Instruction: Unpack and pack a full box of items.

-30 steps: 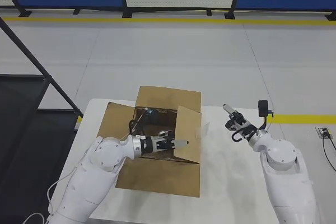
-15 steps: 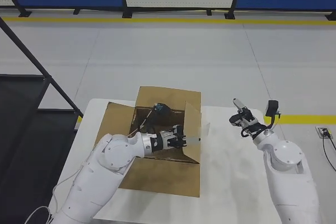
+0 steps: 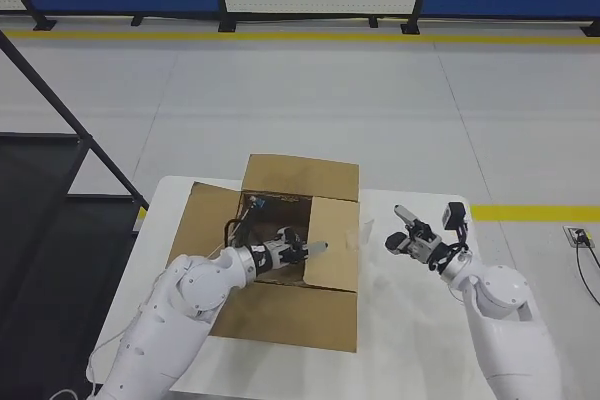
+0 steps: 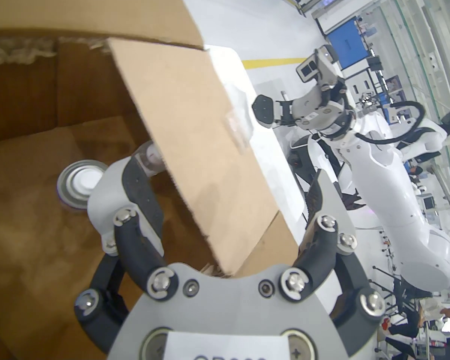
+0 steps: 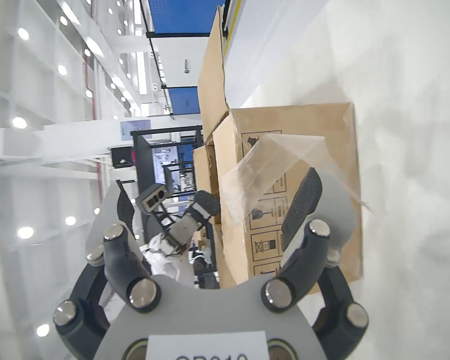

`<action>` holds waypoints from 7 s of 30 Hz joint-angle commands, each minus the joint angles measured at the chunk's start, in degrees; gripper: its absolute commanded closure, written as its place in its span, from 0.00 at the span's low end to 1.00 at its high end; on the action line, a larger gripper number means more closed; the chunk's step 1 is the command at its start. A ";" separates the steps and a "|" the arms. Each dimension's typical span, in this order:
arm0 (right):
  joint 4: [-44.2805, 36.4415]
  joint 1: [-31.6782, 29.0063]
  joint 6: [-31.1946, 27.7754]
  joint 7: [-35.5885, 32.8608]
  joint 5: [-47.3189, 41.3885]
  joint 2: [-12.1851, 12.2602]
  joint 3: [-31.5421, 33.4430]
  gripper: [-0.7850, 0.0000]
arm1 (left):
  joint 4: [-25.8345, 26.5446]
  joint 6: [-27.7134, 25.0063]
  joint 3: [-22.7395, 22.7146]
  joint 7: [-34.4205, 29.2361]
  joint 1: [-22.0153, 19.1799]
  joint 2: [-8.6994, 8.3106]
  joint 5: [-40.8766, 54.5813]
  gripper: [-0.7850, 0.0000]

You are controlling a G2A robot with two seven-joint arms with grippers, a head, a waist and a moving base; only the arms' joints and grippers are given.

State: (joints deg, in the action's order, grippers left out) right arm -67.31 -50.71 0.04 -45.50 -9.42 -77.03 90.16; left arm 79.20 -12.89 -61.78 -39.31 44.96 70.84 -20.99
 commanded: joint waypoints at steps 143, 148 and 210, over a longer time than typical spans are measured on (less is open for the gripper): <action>1.98 -11.94 -22.19 23.79 -20.80 -2.05 -3.94 0.00 | 10.04 -0.05 -8.83 3.35 12.19 -3.65 -5.40 0.00; 2.37 -12.73 -22.55 21.22 -20.19 -1.86 -4.17 0.00 | 10.30 -0.14 -8.85 3.33 12.70 -3.75 -5.64 0.00; -7.47 -17.01 -26.26 20.11 -25.67 0.60 6.11 0.00 | 12.75 4.01 11.22 11.56 0.34 1.75 -6.75 0.00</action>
State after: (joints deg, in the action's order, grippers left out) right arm -74.61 -67.48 -26.11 -25.60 -35.16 -76.48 96.01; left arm 91.80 -9.15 -51.40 -29.25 45.31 72.35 -26.56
